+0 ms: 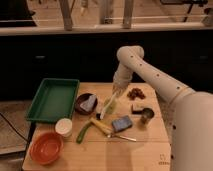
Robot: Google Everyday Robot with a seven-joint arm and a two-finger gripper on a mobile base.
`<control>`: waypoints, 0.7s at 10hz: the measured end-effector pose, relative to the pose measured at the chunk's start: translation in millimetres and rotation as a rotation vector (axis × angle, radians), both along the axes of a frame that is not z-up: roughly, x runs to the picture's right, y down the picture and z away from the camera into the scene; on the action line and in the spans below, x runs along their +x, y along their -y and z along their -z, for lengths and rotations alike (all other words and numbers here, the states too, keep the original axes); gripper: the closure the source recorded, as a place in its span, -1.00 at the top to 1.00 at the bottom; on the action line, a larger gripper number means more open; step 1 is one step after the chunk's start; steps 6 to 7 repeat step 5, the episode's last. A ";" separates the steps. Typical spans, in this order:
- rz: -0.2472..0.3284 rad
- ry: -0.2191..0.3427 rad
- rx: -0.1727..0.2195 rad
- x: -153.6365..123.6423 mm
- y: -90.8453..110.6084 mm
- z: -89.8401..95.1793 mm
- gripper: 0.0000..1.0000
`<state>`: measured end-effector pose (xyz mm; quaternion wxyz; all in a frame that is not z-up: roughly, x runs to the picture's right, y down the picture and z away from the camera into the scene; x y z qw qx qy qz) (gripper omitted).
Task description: Place brush in plastic cup
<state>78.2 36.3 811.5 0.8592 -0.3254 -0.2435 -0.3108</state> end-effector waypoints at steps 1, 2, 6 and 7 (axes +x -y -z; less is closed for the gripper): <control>-0.001 -0.001 0.000 0.7 0.5 0.0 0.54; -0.001 -0.002 -0.001 1.0 0.9 -0.4 0.60; 0.001 -0.001 -0.003 1.1 0.8 -1.4 0.60; 0.001 -0.001 -0.003 1.1 0.8 -1.4 0.60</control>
